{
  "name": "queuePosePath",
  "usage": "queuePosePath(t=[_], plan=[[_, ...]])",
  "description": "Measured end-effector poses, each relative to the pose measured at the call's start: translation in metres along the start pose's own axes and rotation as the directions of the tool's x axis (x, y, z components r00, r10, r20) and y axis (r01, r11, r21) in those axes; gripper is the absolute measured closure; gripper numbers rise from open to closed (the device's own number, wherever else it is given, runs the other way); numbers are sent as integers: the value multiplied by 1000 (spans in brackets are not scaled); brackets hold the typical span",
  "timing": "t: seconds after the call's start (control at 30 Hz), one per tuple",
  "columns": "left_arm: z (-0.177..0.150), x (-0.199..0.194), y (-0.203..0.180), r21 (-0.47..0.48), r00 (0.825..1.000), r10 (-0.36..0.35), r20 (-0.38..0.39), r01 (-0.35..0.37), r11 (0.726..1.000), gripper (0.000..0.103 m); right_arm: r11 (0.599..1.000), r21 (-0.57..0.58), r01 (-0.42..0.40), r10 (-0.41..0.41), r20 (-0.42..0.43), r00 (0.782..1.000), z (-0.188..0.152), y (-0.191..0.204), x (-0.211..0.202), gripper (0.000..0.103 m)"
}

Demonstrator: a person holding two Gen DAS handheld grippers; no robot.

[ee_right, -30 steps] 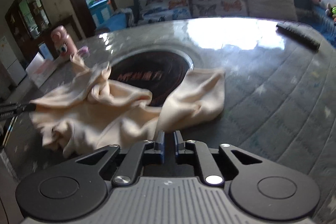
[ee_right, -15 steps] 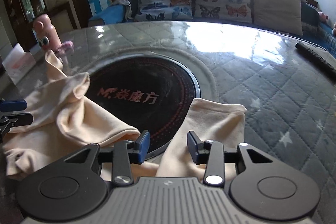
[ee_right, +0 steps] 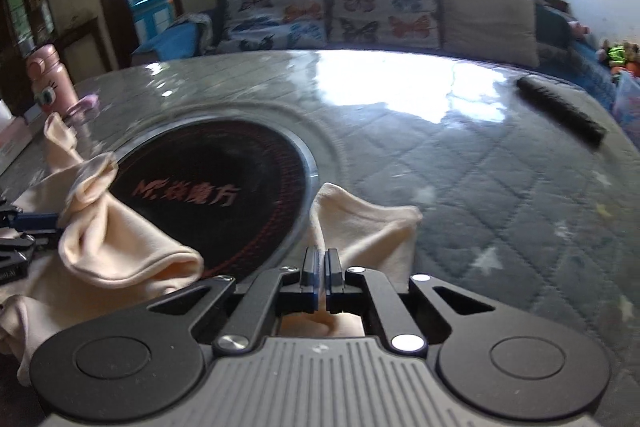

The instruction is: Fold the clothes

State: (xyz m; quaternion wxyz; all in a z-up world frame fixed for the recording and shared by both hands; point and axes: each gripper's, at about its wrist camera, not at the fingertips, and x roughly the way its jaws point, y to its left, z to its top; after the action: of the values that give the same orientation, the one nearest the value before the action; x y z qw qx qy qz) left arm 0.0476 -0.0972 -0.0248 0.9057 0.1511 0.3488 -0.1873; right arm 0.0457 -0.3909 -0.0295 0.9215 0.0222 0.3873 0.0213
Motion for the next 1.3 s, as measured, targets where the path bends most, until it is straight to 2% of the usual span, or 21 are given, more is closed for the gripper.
queuePosePath(t=[0.17,0.33,0.47,0.57,0.7,0.77,0.83,0.87,0.9,0.93,1.0,1.13,1.3], plan=[[1,-19,29,-85,997,56,49,-52,995,95,996,66,53,-56,50,997,-7,-22,-24,101],[-3,-43,69,-208,985,151,81,-131,969,96,985,146,93,-104,66,992,-25,-44,-42,101],[-17,-60,105,-308,967,244,66,-213,927,96,973,199,118,-126,32,991,-40,-55,-46,101],[-35,-71,130,-383,953,304,19,-274,882,96,966,213,149,-156,15,988,-46,-60,-48,101],[-58,-77,155,-431,927,369,-70,-362,827,93,969,189,161,-169,28,985,-42,-59,-55,97],[-64,-79,161,-439,924,373,-89,-372,817,93,977,158,141,-149,43,988,-37,-53,-58,94],[-64,-81,160,-432,924,372,-85,-371,822,89,989,107,105,-112,61,992,-29,-40,-61,91],[-64,-82,160,-428,925,371,-83,-369,825,86,992,88,87,-93,63,994,-26,-35,-60,86],[-62,-82,157,-422,927,368,-75,-364,830,79,996,61,59,-63,64,996,-22,-27,-60,77],[-59,-82,154,-415,929,365,-68,-359,836,71,999,32,30,-32,65,997,-19,-18,-59,73],[-52,-81,148,-402,933,356,-48,-344,849,66,999,-25,-24,26,66,997,-12,-1,-56,69],[-37,-73,135,-374,945,326,-17,-308,875,61,981,-151,-121,129,46,991,-4,38,-51,60],[-19,-51,120,-323,960,279,-11,-268,908,61,923,-324,-207,213,-19,977,-3,84,-38,52]])
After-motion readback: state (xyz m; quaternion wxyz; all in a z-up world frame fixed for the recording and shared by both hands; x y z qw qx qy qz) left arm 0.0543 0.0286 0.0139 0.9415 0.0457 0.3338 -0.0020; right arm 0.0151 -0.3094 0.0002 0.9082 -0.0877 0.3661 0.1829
